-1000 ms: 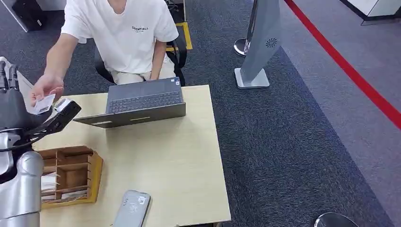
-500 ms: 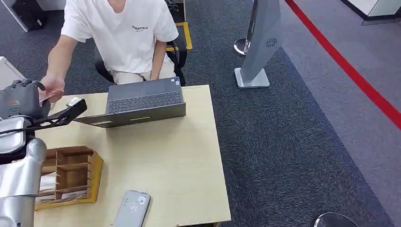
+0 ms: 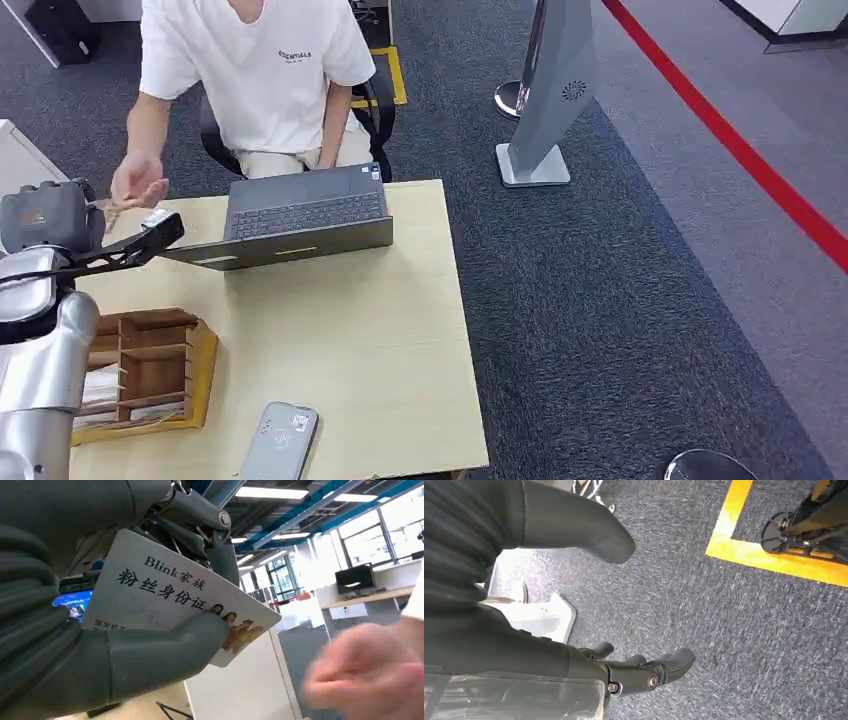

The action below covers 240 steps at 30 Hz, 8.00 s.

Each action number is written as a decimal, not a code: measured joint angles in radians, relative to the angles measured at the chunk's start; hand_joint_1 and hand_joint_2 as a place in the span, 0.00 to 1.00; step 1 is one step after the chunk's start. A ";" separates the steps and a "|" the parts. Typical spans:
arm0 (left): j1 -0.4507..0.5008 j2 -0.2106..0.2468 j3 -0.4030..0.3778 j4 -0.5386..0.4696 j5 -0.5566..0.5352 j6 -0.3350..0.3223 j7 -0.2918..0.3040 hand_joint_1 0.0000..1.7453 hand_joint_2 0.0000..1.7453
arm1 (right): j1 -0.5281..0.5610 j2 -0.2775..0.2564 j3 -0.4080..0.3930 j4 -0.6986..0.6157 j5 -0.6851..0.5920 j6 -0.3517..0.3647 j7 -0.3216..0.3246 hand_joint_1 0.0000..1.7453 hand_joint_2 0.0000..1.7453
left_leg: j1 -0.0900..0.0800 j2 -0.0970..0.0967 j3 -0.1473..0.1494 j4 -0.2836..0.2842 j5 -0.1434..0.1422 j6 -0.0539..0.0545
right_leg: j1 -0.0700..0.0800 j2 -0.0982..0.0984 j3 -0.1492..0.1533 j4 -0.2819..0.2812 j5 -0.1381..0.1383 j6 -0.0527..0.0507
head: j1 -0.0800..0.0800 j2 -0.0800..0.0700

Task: Pass the card to the sensor for recognition and then transmit it.

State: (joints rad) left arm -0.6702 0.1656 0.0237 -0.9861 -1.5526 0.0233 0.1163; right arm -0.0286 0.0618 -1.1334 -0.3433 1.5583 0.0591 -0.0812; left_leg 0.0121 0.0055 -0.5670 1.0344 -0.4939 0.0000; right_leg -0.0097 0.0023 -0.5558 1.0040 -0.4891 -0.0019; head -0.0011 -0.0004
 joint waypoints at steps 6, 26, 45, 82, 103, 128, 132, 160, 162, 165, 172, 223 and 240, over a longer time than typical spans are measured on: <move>0.040 -0.013 0.000 -0.054 0.000 0.080 -0.036 1.00 1.00 | 0.000 0.000 0.005 0.003 0.000 0.003 0.005 0.00 1.00 | 0.000 0.000 0.000 0.000 0.000 0.000 | 0.000 0.000 0.000 0.000 0.000 0.000 | 0.000 0.000; 0.548 -0.165 -0.002 -0.838 0.000 0.199 -0.106 1.00 1.00 | 0.011 0.045 -0.034 -0.024 -0.002 0.005 0.031 0.00 1.00 | -0.001 0.001 -0.002 0.000 -0.001 0.001 | -0.001 0.001 -0.001 0.000 -0.001 0.001 | 0.001 0.000; 0.980 -0.231 -0.128 -0.851 0.016 0.176 -0.170 1.00 1.00 | 0.018 0.127 -0.159 -0.148 0.000 0.021 0.049 0.00 1.00 | -0.001 0.001 -0.003 0.000 -0.002 0.002 | -0.001 0.000 -0.003 -0.001 -0.001 0.002 | 0.000 0.000; 0.960 -0.105 -0.440 -0.621 0.170 0.023 0.060 1.00 1.00 | 0.016 0.114 -0.155 -0.130 0.000 0.001 0.049 0.00 1.00 | -0.001 0.000 -0.002 0.000 -0.002 0.002 | -0.001 -0.001 -0.001 -0.001 -0.001 0.002 | 0.000 0.000; 0.781 -0.081 -0.239 -0.852 0.000 0.210 0.049 1.00 1.00 | 0.024 0.108 -0.098 -0.120 0.000 0.024 0.036 0.00 1.00 | 0.000 -0.002 -0.003 0.000 0.001 0.002 | 0.000 -0.004 -0.002 0.000 -0.001 0.001 | 0.001 0.000; -0.102 0.143 -0.463 -0.178 0.000 0.147 0.230 1.00 1.00 | -0.006 -0.012 0.121 0.049 0.000 0.031 0.022 0.00 1.00 | 0.000 0.000 -0.008 0.000 0.011 0.000 | 0.000 -0.001 -0.009 0.000 0.010 0.000 | 0.000 0.000; -0.147 0.127 -0.482 -0.113 0.000 0.150 0.231 1.00 1.00 | -0.009 -0.017 0.122 0.055 0.000 0.031 0.022 0.00 1.00 | 0.000 0.000 -0.009 0.000 0.011 0.000 | 0.000 -0.001 -0.009 0.000 0.010 0.000 | -0.001 0.000; 0.059 0.015 -0.435 -0.399 -0.001 0.087 0.095 0.00 1.00 | -0.008 -0.021 0.109 0.063 -0.003 0.035 0.073 0.00 1.00 | -0.001 0.000 -0.010 0.000 0.009 0.000 | -0.001 -0.001 -0.009 0.000 0.010 0.000 | 0.000 0.000; 0.121 0.004 -0.432 -0.480 0.000 0.082 0.095 0.00 1.00 | -0.004 -0.018 0.103 0.062 -0.003 0.035 0.078 0.00 1.00 | -0.001 0.000 -0.010 0.000 0.009 0.000 | -0.001 0.000 -0.010 0.000 0.009 0.001 | 0.000 0.000; 0.168 -0.005 -0.425 -0.549 0.000 0.084 0.089 0.00 1.00 | -0.001 -0.014 0.093 0.062 -0.003 0.035 0.081 0.00 1.00 | -0.001 -0.001 -0.011 0.000 0.009 0.000 | -0.001 -0.001 -0.010 0.000 0.009 0.001 | 0.000 0.000; 0.464 -0.046 -0.384 -0.792 0.000 0.160 0.001 0.00 1.00 | 0.014 0.017 0.051 0.033 -0.030 0.021 0.091 0.00 1.00 | -0.001 0.002 -0.010 -0.001 0.007 0.000 | 0.000 0.002 -0.010 0.000 0.008 0.000 | 0.000 0.000; 1.042 -0.293 0.050 -0.998 0.000 0.077 -0.135 0.00 1.00 | 0.033 0.164 -0.148 -0.205 0.000 0.070 0.102 0.00 1.00 | -0.001 0.000 -0.010 -0.001 0.004 0.001 | 0.000 -0.001 -0.009 0.000 0.004 0.002 | -0.001 0.000; 1.088 -0.241 -0.066 -0.971 0.002 0.039 -0.053 0.00 1.00 | 0.031 0.164 -0.160 -0.204 0.000 0.063 0.099 0.00 1.00 | -0.001 0.000 -0.010 -0.001 0.004 0.001 | 0.000 -0.001 -0.009 0.000 0.004 0.002 | -0.001 0.000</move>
State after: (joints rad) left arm 0.4178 -0.0759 -0.0420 -1.9573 -1.5503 0.0622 0.0630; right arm 0.0020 0.2262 -1.2936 -0.5478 1.5579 0.1217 0.0179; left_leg 0.0115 0.0053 -0.5769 1.0331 -0.4899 0.0009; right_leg -0.0102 0.0010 -0.5653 1.0036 -0.4850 0.0000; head -0.0019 -0.0004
